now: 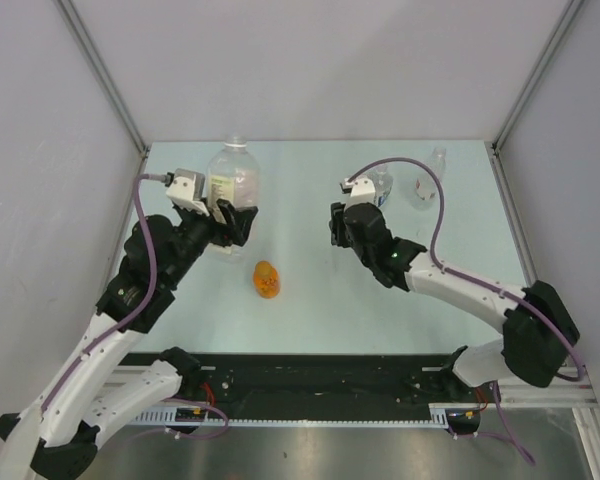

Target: Unscrew the bottle caps

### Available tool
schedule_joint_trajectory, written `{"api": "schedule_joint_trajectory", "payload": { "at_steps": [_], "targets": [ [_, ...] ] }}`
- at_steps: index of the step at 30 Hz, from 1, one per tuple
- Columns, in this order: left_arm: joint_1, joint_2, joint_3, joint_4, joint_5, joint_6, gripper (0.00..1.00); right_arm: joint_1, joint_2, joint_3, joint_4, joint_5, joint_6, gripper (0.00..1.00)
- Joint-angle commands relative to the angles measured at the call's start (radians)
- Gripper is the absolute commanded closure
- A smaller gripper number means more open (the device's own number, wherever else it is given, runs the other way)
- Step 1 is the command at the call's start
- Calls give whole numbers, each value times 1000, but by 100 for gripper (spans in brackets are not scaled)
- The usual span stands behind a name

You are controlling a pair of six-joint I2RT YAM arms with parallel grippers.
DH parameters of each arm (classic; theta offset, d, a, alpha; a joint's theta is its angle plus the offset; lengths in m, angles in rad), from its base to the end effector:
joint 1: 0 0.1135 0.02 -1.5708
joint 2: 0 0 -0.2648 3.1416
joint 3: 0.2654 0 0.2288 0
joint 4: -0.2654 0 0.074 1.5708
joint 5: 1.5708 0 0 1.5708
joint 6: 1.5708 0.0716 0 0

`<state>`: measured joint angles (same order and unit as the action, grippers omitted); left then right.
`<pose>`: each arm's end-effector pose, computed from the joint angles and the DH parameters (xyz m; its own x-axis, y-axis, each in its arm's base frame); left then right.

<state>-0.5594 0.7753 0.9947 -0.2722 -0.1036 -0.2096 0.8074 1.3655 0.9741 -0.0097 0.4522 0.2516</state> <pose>0.1551 -0.0884 0.3978 -0.1354 -0.1594 -0.9779 0.4214 0.8840 -0.2024 0.2441 0.2099 0.2900 -0.3540 -0.0460 -0.9341 -0.2928 0.9540 0.0640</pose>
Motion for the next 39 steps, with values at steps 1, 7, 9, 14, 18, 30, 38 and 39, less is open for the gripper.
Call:
{"api": "schedule_joint_trajectory", "payload": {
  "at_steps": [1, 7, 9, 14, 18, 30, 38, 39],
  "targets": [
    [6, -47, -27, 19, -44, -4, 100, -39, 119, -14, 112, -36, 106, 100],
    [6, -73, -50, 19, -41, -4, 100, -88, 277, -17, 197, -101, 146, 100],
    [6, -74, -51, 22, -38, -5, 100, -102, 308, -18, 218, -124, 152, 100],
    [6, -68, -59, 27, -21, -7, 100, -123, 402, -17, 238, -136, 161, 100],
    [4, -65, -64, 30, -21, -8, 100, -146, 441, -15, 255, -164, 169, 100],
    [4, -62, -74, 19, -19, -11, 100, -159, 564, 89, 174, -198, 183, 100],
    [6, -59, -74, 22, -22, -4, 99, -159, 583, 118, 125, -199, 183, 73],
    [6, -57, -77, 22, -22, -4, 98, -159, 581, 118, 119, -198, 184, 63]
  ]
}}
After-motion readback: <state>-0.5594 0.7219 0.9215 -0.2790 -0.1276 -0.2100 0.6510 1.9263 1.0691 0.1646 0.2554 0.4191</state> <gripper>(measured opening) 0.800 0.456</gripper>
